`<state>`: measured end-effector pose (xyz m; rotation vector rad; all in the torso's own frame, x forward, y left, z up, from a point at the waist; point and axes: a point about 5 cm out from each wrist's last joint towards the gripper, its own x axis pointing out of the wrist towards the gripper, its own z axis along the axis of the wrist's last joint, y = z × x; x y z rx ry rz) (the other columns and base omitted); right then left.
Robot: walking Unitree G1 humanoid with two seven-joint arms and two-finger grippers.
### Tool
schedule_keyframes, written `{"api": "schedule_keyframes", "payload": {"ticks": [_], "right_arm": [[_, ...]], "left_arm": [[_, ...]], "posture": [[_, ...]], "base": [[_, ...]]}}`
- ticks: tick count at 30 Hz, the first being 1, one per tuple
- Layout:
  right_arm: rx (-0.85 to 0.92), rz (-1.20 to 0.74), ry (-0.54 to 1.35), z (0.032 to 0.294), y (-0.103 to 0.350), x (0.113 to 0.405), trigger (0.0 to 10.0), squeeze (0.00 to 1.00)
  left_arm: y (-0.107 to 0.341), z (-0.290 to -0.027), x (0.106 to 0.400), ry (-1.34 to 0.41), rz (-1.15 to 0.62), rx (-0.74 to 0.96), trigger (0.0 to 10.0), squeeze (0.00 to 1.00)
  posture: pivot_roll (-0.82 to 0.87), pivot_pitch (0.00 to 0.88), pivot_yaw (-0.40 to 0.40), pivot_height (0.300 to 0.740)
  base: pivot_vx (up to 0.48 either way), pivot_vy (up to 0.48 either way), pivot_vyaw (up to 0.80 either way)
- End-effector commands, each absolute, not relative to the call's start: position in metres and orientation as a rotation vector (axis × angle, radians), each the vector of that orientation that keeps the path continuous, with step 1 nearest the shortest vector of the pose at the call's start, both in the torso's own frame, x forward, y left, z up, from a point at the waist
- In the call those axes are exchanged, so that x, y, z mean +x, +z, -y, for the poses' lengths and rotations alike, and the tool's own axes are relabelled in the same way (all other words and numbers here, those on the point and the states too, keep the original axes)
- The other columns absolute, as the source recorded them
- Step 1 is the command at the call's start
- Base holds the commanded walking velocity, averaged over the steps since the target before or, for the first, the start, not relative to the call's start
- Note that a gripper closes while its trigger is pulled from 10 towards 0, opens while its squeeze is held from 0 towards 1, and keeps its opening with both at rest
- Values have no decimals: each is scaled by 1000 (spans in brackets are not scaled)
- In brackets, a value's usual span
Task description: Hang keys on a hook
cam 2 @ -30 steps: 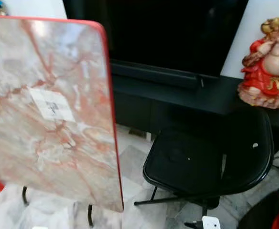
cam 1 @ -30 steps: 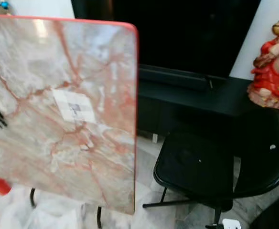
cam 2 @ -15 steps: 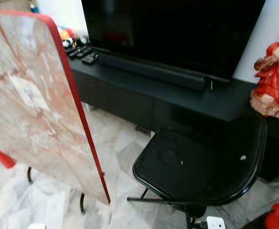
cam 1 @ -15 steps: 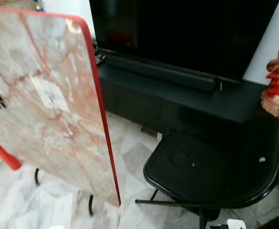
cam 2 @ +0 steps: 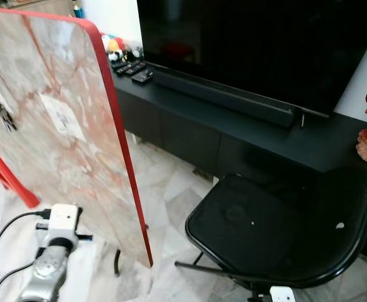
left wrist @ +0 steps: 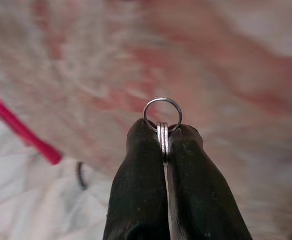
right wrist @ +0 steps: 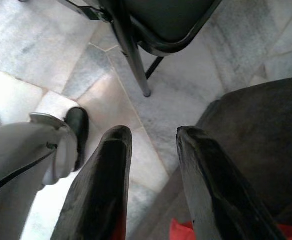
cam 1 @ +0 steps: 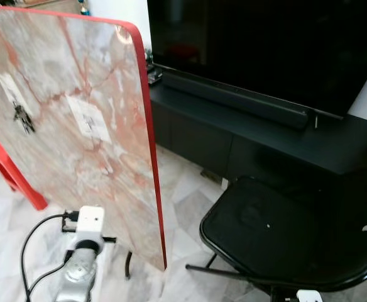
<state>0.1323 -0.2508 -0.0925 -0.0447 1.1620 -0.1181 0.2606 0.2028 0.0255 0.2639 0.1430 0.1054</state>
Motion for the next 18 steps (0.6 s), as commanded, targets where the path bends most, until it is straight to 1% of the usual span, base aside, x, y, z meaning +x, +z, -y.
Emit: {"api": "schedule_keyframes", "payload": {"ticks": [1,7,8,13,18], "right_arm": [[-61,-1166,-111,253,-92,132,10000,0],[-71,-1163,-98,255,-91,133,10000,0],[-77,-1162,-90,256,-91,133,10000,0],[-87,-1161,-72,255,-90,136,10000,0],[-106,-1165,-39,250,-90,138,10000,0]], "left_arm": [[40,-199,261,97,-80,283,10000,0],[54,-193,250,124,-29,244,10000,0],[60,-193,249,159,-13,212,10000,0],[74,-193,250,200,-8,172,10000,0],[93,-197,260,229,32,68,10000,0]], "posture": [[41,0,-35,737],[66,0,-59,737],[84,0,-74,737],[110,0,-91,737],[156,0,-118,737]], "base": [[0,0,0],[0,0,0],[0,0,0],[0,0,0],[0,0,0]]}}
